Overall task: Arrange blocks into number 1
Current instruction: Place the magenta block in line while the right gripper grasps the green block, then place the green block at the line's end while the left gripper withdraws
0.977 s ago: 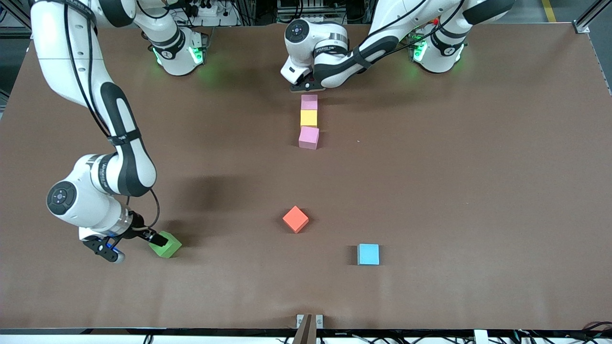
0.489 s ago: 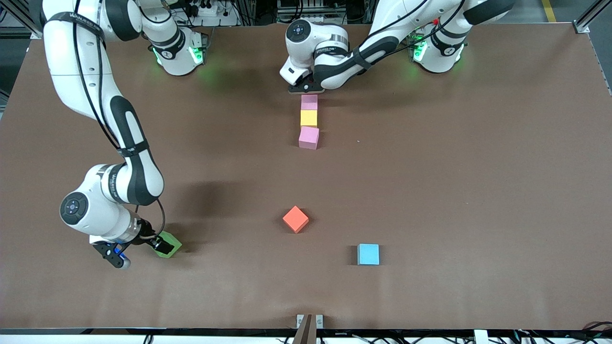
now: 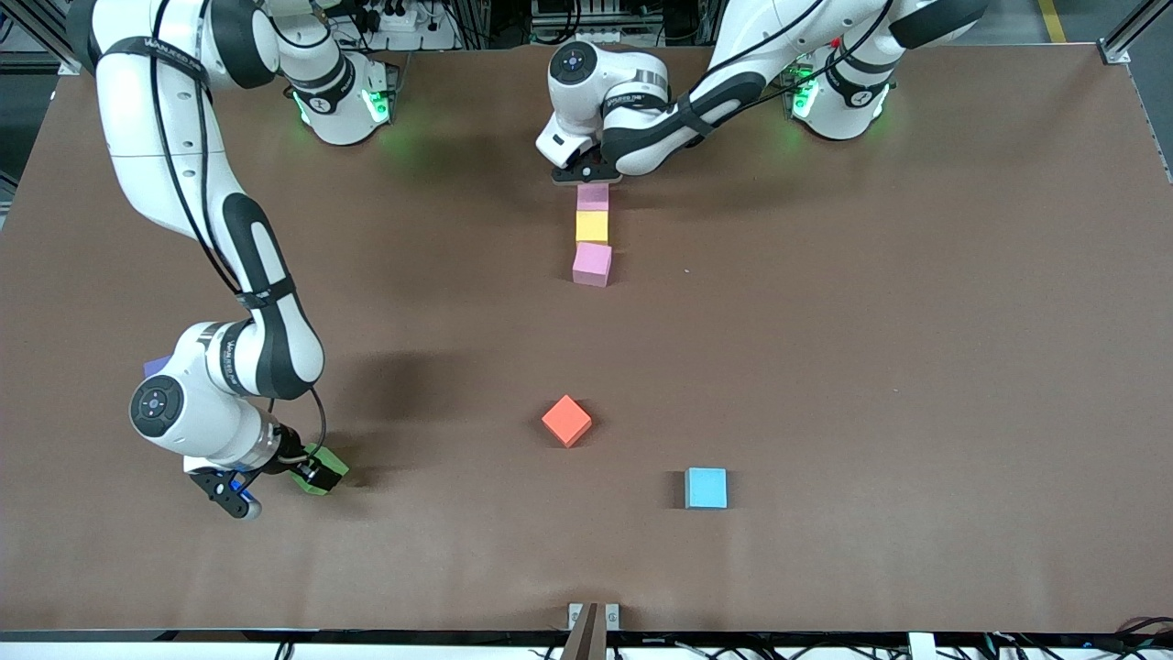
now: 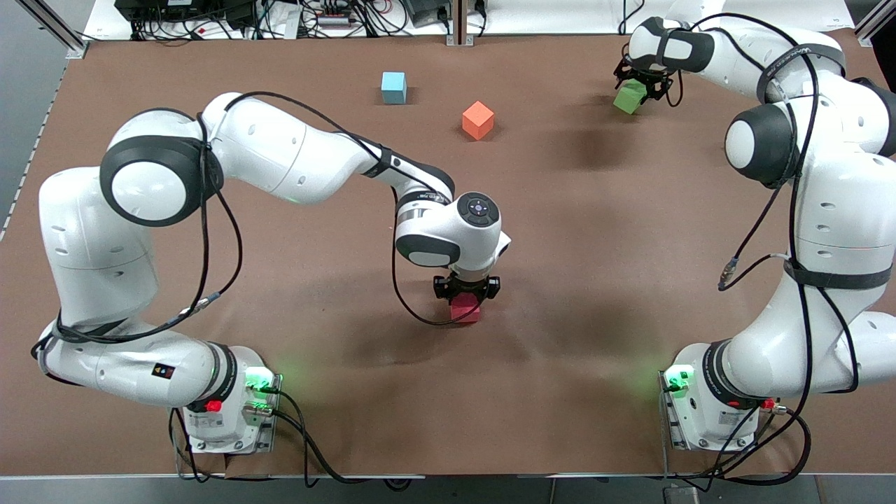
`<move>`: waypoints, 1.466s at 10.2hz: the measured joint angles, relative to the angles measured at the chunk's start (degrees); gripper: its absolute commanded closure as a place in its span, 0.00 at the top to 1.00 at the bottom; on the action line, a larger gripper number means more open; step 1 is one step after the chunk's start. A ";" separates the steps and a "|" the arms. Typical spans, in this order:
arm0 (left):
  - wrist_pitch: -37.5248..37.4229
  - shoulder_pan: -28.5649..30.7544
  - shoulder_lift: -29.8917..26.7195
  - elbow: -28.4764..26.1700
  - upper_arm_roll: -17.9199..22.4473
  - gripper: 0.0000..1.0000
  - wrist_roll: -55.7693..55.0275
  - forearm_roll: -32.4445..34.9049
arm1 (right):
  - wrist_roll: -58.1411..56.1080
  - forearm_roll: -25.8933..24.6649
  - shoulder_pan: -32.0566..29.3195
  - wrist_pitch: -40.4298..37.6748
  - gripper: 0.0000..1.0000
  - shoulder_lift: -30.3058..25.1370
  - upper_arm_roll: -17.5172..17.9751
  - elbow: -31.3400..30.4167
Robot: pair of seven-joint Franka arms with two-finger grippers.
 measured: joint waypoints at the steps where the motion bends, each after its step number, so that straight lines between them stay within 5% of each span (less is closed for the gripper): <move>1: 0.04 0.00 0.00 0.21 0.22 0.00 0.40 0.11 | -0.01 0.00 0.00 -0.01 0.34 0.00 -0.02 0.11; 3: 0.09 0.00 0.01 0.61 0.64 0.00 1.18 0.29 | -2.72 -0.01 0.04 -0.14 0.00 0.04 -0.03 0.31; 5: 0.10 0.00 0.01 1.03 1.01 0.99 1.69 0.57 | -6.05 -0.01 0.61 -1.61 0.00 0.04 0.00 0.75; 9: -0.47 -0.05 0.01 2.12 1.22 1.00 1.74 0.62 | -6.49 -0.01 4.42 -7.21 0.00 -2.33 -0.09 2.47; 15: -15.35 1.53 -2.42 12.45 -1.52 1.00 1.47 0.54 | -6.56 0.00 8.07 -14.39 0.00 -8.38 0.02 2.51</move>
